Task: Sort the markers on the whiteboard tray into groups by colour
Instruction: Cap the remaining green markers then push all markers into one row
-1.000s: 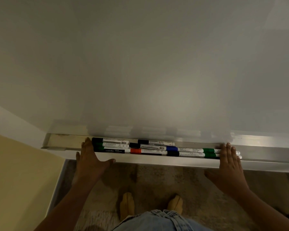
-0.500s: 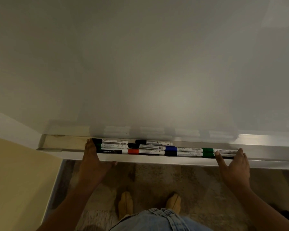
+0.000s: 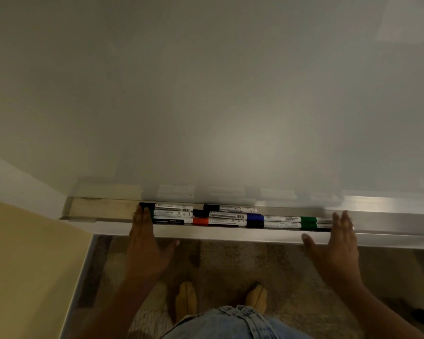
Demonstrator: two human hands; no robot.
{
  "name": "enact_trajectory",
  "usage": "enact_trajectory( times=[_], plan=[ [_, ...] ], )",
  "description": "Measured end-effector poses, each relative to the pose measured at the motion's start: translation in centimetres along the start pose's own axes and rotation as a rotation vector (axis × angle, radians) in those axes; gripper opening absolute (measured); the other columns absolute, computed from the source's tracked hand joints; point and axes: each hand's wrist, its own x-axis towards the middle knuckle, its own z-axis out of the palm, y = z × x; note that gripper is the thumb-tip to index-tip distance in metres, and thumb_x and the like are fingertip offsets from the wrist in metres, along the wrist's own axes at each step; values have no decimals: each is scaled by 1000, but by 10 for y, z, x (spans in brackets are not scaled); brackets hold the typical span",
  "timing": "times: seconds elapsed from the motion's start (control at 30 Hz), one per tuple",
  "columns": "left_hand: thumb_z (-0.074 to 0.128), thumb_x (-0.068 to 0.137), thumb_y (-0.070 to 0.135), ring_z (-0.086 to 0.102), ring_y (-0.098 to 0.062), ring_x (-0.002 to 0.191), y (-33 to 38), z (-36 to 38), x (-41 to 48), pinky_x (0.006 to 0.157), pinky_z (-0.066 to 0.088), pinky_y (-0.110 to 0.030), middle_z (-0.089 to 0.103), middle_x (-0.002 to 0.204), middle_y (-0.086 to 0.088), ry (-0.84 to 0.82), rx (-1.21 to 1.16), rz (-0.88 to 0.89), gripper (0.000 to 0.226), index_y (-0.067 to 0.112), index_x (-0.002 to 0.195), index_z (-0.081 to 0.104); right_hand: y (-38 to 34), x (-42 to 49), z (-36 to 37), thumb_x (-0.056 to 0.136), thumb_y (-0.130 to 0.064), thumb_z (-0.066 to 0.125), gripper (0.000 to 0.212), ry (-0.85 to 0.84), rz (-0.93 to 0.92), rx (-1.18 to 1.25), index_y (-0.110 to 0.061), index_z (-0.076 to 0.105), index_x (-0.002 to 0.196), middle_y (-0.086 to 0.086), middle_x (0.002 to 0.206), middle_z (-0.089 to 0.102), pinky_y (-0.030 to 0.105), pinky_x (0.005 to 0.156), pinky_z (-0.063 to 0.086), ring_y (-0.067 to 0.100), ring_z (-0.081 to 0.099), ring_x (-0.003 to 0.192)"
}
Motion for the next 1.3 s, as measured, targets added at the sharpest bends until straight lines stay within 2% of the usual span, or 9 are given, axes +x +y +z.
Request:
enact_trajectory(
  times=[0.13, 0.23, 0.33, 0.47, 0.63, 0.93, 1.07, 1.2, 1.3],
  plan=[
    [47, 93, 16, 3, -26, 146, 2, 9, -21, 118, 14, -45, 6, 157, -12, -61, 100, 251, 67, 6, 147, 8, -27, -28, 14, 81, -64, 50, 97, -115, -222, -103, -23, -6, 150, 1, 159, -14, 44, 114, 5, 16, -15, 144],
    [44, 89, 6, 7, -30, 145, 1, 17, -30, 116, 0, -33, 5, 156, -14, -153, 182, 339, 65, 5, 146, 13, -44, -43, 27, 80, -69, 40, 99, -202, -322, -168, -22, -15, 148, 2, 157, -22, 41, 115, 2, 17, -18, 144],
    [44, 95, 29, -16, -25, 143, 1, 25, -28, 110, -21, -26, -20, 153, -8, -202, 256, 340, 74, 13, 146, -8, -56, -49, 36, 79, -76, 31, 101, -256, -355, -227, -21, -20, 146, 2, 155, -28, 39, 115, -1, 17, -22, 142],
    [39, 93, 49, -32, -22, 137, -1, 32, -27, 104, -30, -26, -33, 149, -6, -219, 359, 325, 87, 15, 141, -25, -62, -50, 41, 77, -79, 21, 103, -290, -343, -310, -16, -24, 144, 7, 153, -31, 38, 116, -4, 18, -27, 141],
    [36, 92, 51, -25, -22, 140, -6, 35, -23, 106, -27, -27, -29, 151, -6, -213, 376, 333, 85, 16, 143, -22, -69, -52, 41, 77, -80, 20, 105, -303, -322, -367, -13, -28, 142, 9, 151, -35, 37, 115, -10, 20, -31, 139],
    [60, 84, 38, 7, -25, 144, -8, 34, -25, 113, -8, -32, 10, 157, -12, -167, 379, 377, 86, 8, 148, 10, -74, -52, 39, 74, -84, 16, 108, -314, -300, -400, -12, -29, 141, 12, 151, -33, 38, 115, -8, 22, -31, 139],
    [51, 89, 39, 1, -23, 144, -7, 33, -26, 117, 0, -36, 1, 156, -11, -147, 421, 384, 80, 8, 147, 4, -77, -53, 39, 74, -83, 20, 110, -333, -296, -378, -12, -33, 139, 11, 148, -38, 38, 115, -9, 22, -34, 137],
    [34, 94, 46, -20, -17, 140, 0, 32, -26, 113, -11, -32, -19, 153, -5, -166, 447, 344, 78, 13, 143, -17, -75, -52, 38, 71, -81, 25, 113, -357, -303, -365, -11, -34, 139, 12, 148, -39, 38, 114, -11, 23, -37, 136],
    [36, 95, 46, -19, -14, 139, 7, 33, -30, 114, -10, -30, -20, 152, -2, -125, 434, 305, 78, 15, 144, -16, -72, -51, 35, 71, -81, 24, 114, -359, -336, -352, -10, -34, 138, 13, 147, -40, 39, 114, -11, 24, -37, 135]
  ],
)
